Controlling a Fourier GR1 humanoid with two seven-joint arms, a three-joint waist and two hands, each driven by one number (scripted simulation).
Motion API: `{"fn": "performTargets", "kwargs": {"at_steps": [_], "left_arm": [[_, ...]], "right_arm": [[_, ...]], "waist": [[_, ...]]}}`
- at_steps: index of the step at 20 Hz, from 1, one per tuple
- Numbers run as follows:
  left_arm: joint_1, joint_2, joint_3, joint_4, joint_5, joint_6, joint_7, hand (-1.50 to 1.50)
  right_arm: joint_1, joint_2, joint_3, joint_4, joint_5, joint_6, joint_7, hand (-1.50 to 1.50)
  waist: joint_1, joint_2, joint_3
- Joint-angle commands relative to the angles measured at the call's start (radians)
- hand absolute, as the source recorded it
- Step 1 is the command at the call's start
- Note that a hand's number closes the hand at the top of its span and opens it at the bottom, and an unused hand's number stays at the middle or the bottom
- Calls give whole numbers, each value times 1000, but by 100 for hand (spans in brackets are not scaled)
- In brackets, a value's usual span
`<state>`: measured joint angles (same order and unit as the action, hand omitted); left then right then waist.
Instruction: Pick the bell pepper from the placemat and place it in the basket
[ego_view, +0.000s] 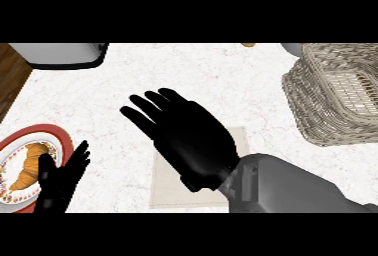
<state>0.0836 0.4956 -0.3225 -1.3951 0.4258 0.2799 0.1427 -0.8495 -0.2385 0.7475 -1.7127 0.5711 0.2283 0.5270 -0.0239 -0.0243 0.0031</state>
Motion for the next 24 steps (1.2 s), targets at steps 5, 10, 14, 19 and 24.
{"fn": "performTargets", "kwargs": {"at_steps": [5, 10, 14, 19, 24], "left_arm": [[24, -6, 7, 53, 8, -19, 12, 0], [23, -15, 7, 25, -5, -15, 22, 0], [25, -45, -11, 53, -29, -20, 2, 0], [56, -40, -12, -19, -52, -22, 12, 0], [-13, -73, 9, 56, -64, -41, 33, 0]], "right_arm": [[-117, -106, -121, -159, -280, 515, 275, -150], [-164, -131, -215, -205, -459, 699, 432, -150], [-182, -101, -199, -166, -507, 701, 505, -150], [-110, -85, -168, -224, -486, 644, 522, -150], [-30, -96, -174, -224, -411, 637, 429, -150]], "waist": [[-19, 7, -6], [-3, 12, -5], [8, 16, -5], [20, 19, -4], [21, 23, -4]]}}
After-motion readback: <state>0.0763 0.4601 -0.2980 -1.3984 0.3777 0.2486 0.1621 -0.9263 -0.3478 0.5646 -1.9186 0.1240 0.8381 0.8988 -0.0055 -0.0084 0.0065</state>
